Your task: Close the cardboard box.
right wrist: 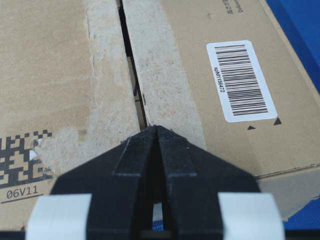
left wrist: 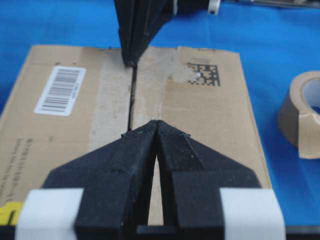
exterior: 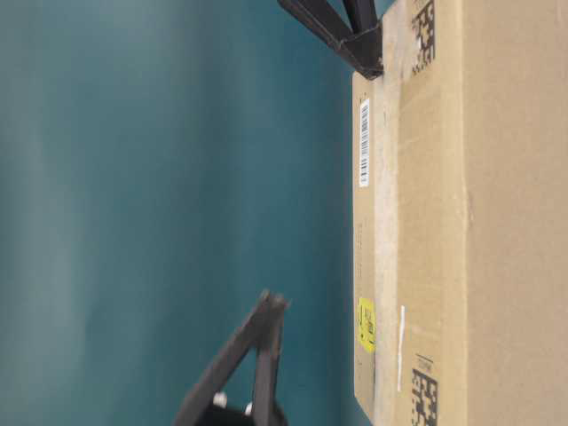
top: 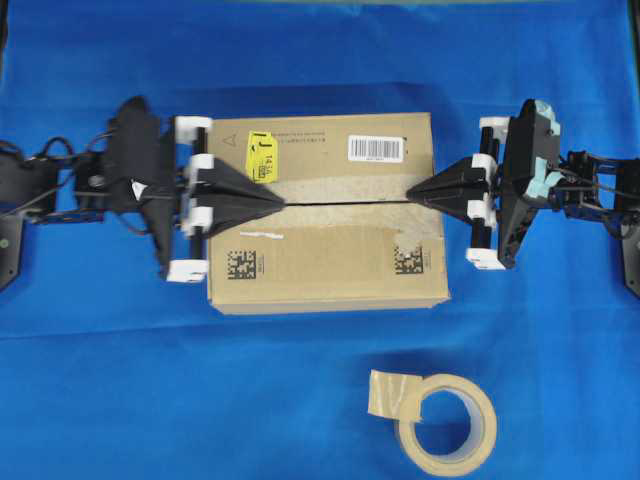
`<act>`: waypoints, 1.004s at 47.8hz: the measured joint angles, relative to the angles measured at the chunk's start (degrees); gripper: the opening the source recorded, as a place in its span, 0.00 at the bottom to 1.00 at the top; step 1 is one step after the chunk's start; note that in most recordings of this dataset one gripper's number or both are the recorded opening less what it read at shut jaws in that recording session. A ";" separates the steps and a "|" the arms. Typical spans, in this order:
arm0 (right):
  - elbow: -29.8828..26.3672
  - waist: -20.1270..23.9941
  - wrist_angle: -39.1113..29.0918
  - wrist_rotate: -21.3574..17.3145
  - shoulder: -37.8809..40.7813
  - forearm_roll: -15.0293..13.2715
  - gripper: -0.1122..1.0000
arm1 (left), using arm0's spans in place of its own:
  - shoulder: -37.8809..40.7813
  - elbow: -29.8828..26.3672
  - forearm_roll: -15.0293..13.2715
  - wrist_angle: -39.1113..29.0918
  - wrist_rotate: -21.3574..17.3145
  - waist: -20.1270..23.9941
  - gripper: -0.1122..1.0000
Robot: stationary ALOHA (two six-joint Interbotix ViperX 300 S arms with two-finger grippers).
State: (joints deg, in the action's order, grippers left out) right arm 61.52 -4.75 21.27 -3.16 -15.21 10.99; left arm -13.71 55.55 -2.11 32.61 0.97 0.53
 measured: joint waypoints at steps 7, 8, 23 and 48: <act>0.09 0.00 0.00 0.00 0.00 0.00 0.10 | -1.58 5.10 0.00 6.15 -0.79 0.09 0.10; 0.00 0.00 0.00 0.00 0.00 0.00 0.10 | -1.67 5.89 0.00 7.03 -0.79 0.00 0.10; 0.00 0.09 0.00 0.00 0.00 0.00 0.10 | -0.18 12.39 -0.35 15.12 -0.79 0.26 0.10; 0.00 0.26 0.18 -0.09 0.00 0.00 0.10 | 8.17 12.48 -0.44 17.05 -0.79 2.55 0.10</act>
State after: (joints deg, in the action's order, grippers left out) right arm 61.52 -4.48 21.45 -3.25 -15.21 10.99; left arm -5.54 68.03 -2.55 49.66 0.18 3.08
